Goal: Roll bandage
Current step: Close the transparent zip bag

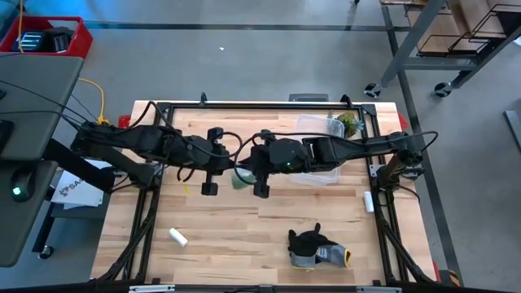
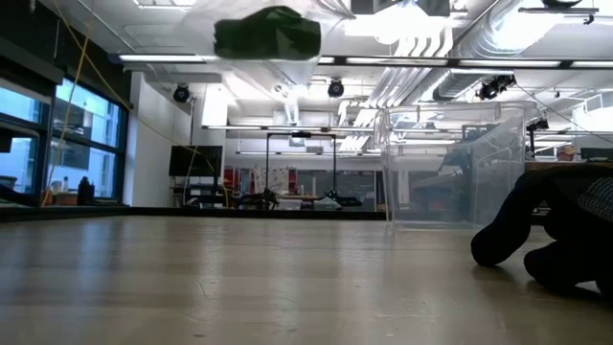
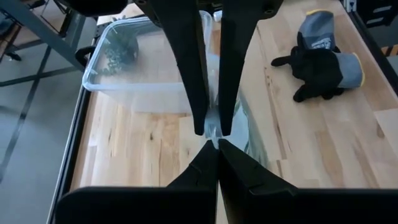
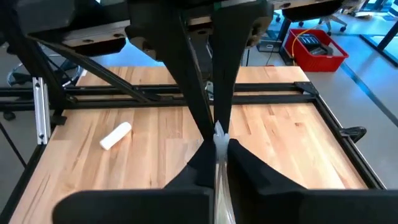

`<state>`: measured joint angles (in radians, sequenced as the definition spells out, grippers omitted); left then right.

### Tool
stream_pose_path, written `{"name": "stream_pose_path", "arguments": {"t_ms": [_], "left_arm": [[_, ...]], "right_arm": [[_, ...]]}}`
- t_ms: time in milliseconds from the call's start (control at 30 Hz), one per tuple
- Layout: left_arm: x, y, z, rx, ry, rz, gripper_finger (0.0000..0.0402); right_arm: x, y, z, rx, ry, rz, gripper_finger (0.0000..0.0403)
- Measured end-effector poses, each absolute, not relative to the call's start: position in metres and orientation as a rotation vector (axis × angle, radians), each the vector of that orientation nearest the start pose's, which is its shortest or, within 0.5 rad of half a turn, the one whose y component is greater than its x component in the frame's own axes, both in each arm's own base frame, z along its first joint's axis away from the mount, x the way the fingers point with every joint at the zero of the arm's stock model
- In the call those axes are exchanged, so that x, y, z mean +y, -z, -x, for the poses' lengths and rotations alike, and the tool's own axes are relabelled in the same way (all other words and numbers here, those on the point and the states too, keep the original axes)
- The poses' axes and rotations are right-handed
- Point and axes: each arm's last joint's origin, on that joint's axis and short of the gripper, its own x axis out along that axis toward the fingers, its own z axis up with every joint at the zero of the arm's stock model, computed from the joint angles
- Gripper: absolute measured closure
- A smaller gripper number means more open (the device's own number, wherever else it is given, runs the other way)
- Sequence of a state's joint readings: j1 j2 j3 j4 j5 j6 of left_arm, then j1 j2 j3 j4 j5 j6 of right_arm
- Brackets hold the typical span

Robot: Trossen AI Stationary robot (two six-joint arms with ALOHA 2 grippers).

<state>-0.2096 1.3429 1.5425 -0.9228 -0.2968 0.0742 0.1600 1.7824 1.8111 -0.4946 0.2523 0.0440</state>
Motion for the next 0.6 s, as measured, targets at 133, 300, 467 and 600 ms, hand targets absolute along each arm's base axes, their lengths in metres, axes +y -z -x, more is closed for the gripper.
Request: {"name": "stream_pose_path", "arguments": {"t_ms": [133,300,467,600], "left_arm": [[-0.045,-0.410,-0.250,0.682,-0.059,-0.237,0.0401],[-0.041,-0.420,-0.236,0.639,-0.073,-0.218,0.0401],[-0.039,-0.430,-0.226,0.574,-0.086,-0.197,0.0401],[-0.038,-0.436,-0.222,0.534,-0.077,-0.186,0.0401]], "right_arm": [[0.058,-0.386,-0.400,0.447,0.116,0.039,0.0398],[0.058,-0.384,-0.399,0.473,0.124,0.034,0.0401],[0.058,-0.379,-0.397,0.525,0.112,0.016,0.0402],[0.059,-0.380,-0.397,0.516,0.112,0.007,0.0402]]}}
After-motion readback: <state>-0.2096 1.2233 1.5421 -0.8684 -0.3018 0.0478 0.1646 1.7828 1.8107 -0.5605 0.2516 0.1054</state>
